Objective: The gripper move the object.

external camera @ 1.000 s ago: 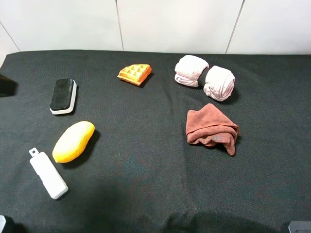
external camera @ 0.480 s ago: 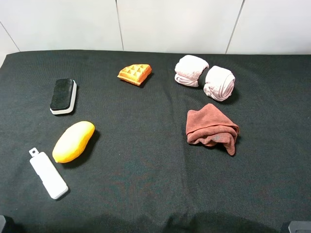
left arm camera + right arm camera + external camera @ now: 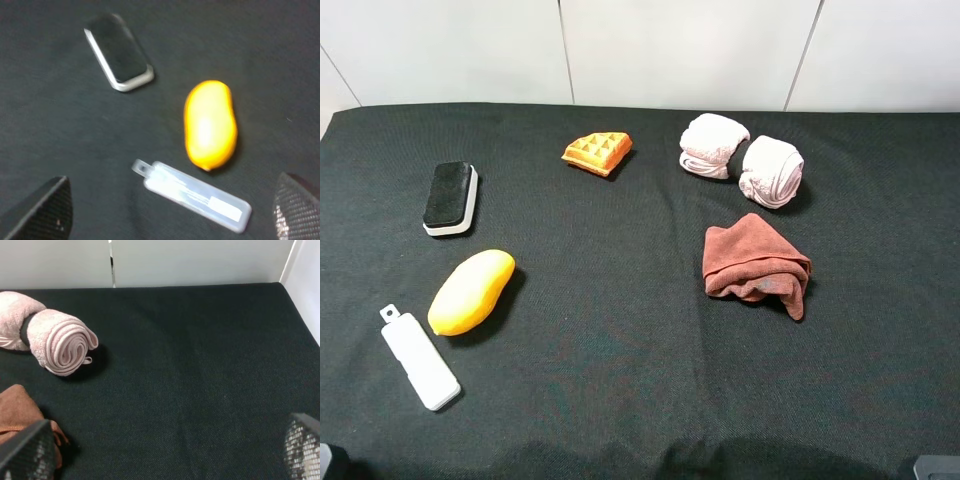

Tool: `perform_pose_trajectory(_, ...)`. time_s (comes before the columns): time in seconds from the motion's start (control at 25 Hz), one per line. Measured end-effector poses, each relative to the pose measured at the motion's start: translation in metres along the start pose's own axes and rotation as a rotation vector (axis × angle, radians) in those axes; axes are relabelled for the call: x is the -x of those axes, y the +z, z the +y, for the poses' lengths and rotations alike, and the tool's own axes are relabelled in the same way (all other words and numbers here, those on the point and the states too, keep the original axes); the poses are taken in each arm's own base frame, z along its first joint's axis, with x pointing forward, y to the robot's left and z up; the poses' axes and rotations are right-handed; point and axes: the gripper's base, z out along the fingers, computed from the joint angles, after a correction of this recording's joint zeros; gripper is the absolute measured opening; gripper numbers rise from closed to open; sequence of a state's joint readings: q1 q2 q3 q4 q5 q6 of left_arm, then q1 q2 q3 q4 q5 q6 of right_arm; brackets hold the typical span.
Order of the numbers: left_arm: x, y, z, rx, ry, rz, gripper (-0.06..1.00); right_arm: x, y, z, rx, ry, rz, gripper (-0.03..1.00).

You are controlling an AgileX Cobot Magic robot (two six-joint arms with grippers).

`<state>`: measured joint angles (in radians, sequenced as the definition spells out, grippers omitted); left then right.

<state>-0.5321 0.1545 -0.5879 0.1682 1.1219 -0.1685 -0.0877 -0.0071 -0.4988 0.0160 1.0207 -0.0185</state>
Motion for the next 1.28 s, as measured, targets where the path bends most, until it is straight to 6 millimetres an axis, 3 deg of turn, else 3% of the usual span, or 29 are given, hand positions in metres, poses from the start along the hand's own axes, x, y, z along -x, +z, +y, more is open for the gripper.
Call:
perform_pose_trajectory(0.32,-0.012,0.018,-0.012,-0.113,0.057,0.061,0.83,0.0,0.0,0.0,0.0,0.0,0.0,0.7)
perform_pose_trajectory(0.52,-0.017,0.015,-0.014,-0.148,0.094,0.015,0.82,0.0,0.0,0.0,0.0,0.0,0.0,0.7)
perform_pose_trajectory(0.76,-0.027,0.006,-0.013,-0.165,0.105,-0.098,0.75,0.0,0.0,0.0,0.0,0.0,0.0,0.7)
perform_pose_trajectory(1.28,-0.027,0.006,-0.012,-0.16,0.117,-0.104,0.73,0.0,0.0,0.0,0.0,0.0,0.0,0.7)
